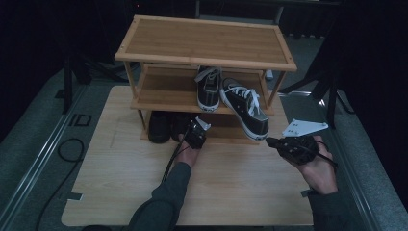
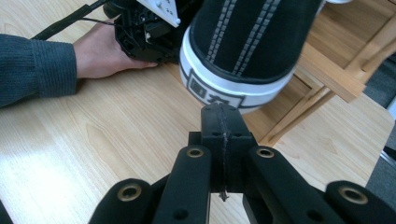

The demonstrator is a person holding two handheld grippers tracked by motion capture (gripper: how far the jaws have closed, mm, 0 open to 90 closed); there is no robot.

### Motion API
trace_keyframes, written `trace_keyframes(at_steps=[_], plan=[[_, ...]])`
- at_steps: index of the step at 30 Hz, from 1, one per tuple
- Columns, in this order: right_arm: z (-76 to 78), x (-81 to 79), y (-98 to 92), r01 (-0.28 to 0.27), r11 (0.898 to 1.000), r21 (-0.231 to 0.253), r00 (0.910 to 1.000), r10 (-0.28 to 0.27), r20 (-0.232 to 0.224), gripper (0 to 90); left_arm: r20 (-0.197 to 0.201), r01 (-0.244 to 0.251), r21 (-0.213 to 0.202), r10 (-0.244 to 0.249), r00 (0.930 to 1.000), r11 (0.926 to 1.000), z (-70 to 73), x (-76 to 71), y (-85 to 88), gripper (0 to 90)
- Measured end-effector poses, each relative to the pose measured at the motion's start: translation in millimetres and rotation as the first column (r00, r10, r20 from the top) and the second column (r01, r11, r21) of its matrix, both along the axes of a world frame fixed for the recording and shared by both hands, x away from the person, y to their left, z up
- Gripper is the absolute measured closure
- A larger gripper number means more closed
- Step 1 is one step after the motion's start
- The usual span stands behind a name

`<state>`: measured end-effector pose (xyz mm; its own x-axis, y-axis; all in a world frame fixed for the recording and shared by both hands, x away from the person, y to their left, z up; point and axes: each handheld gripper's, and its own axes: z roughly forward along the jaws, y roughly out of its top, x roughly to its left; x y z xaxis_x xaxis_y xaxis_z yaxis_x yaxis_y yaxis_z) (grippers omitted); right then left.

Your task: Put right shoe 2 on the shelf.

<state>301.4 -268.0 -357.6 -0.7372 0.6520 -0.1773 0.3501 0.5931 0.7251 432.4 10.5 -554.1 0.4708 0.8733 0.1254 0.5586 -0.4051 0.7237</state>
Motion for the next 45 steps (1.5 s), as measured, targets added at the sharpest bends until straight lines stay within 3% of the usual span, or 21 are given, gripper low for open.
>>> trace_keyframes(at_steps=[20, 31, 45], plan=[[4.9, 5.4, 11.2, -0.016, 0.999, 0.048, 0.9996, 0.015, 0.025, 90.0, 0.0, -0.002, 0.001, 0.002, 1.0, 1.0, 0.0, -0.2, -0.3, 90.0], [3.7, 15.1, 37.5, -0.058, 0.997, 0.047, 0.998, 0.057, 0.029, 90.0, 0.0, -0.003, -0.001, 0.003, 1.0, 1.0, -0.1, -0.3, -0.2, 90.0], [1.1, 24.9, 48.6, -0.073, 0.995, 0.074, 0.9972, 0.071, 0.021, 90.0, -0.002, -0.004, -0.011, 0.004, 1.0, 0.9999, -0.4, -0.1, -0.6, 90.0]])
